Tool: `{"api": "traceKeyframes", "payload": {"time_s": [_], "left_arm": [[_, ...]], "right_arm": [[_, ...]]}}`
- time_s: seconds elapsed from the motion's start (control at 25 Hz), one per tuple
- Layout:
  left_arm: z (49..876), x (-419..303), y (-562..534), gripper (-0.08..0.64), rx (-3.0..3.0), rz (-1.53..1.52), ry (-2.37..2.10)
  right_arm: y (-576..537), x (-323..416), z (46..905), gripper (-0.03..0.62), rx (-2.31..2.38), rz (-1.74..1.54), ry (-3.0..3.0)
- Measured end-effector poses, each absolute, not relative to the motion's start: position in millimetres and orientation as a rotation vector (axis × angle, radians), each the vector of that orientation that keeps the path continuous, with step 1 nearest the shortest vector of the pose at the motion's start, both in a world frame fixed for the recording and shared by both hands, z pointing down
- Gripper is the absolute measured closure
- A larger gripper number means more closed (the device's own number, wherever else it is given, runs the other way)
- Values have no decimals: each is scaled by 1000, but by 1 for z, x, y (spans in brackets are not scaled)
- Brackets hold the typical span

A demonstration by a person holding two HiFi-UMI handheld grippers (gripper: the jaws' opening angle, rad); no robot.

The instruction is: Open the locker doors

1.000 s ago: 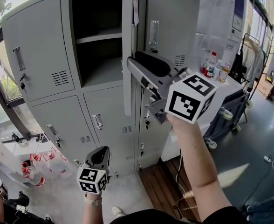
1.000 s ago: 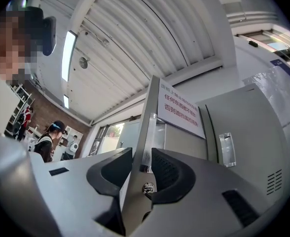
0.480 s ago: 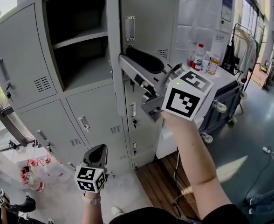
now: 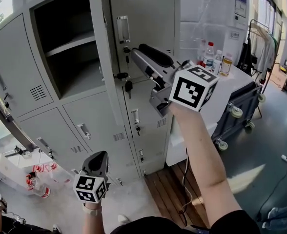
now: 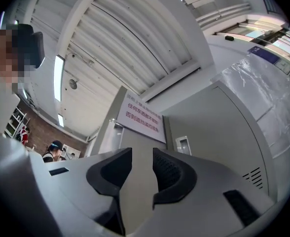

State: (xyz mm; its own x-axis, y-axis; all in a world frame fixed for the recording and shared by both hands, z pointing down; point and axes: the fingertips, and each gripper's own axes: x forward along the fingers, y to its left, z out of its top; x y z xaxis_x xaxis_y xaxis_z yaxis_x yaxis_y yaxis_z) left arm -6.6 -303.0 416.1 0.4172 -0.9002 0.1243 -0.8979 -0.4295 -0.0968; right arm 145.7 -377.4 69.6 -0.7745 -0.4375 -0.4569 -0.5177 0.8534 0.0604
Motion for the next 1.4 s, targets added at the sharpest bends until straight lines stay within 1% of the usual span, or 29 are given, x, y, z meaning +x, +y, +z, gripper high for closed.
{"api": "traceKeyframes", "payload": {"time_s": [0.16, 0.6, 1.0, 1.4], "left_arm": [[411, 2, -301, 540, -2595, -282, 1706], [419, -7, -290, 539, -2521, -391, 1858], [424, -15, -283, 540, -2481, -433, 1942], [428, -24, -278, 540, -2446, -421, 1989]], "right_arm": [[-412, 154, 75, 434, -706, 233, 2604], [-491, 123, 64, 353, -701, 247, 2672], [-531, 91, 67, 345, -730, 245, 2766], [-551, 81, 73, 356, -785, 214, 2804]]}}
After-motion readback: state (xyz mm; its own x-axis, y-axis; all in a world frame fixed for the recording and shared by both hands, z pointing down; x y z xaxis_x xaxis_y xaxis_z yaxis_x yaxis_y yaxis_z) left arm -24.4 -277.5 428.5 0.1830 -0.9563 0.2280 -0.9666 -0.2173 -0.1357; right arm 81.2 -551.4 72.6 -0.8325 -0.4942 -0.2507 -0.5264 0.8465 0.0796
